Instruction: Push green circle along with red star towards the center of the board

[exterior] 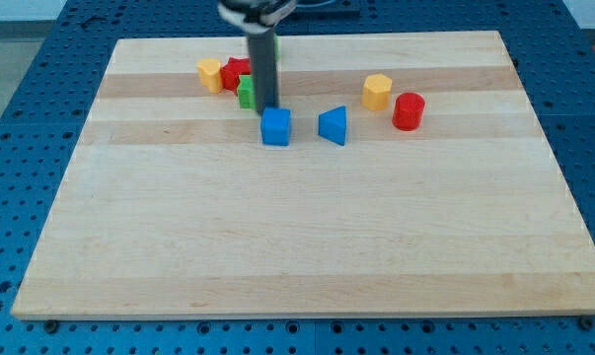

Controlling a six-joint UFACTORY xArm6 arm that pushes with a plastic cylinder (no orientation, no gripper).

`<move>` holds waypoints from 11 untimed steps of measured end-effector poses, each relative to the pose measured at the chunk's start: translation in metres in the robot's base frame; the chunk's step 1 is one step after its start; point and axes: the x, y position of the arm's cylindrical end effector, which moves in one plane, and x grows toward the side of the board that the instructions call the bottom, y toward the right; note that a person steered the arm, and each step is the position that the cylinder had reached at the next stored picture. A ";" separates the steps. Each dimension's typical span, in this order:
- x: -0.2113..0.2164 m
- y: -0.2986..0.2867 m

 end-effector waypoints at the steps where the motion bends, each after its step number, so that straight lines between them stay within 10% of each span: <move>1: 0.009 0.031; 4: -0.162 0.080; 6: -0.179 0.033; 8: -0.004 -0.080; 11: 0.009 -0.054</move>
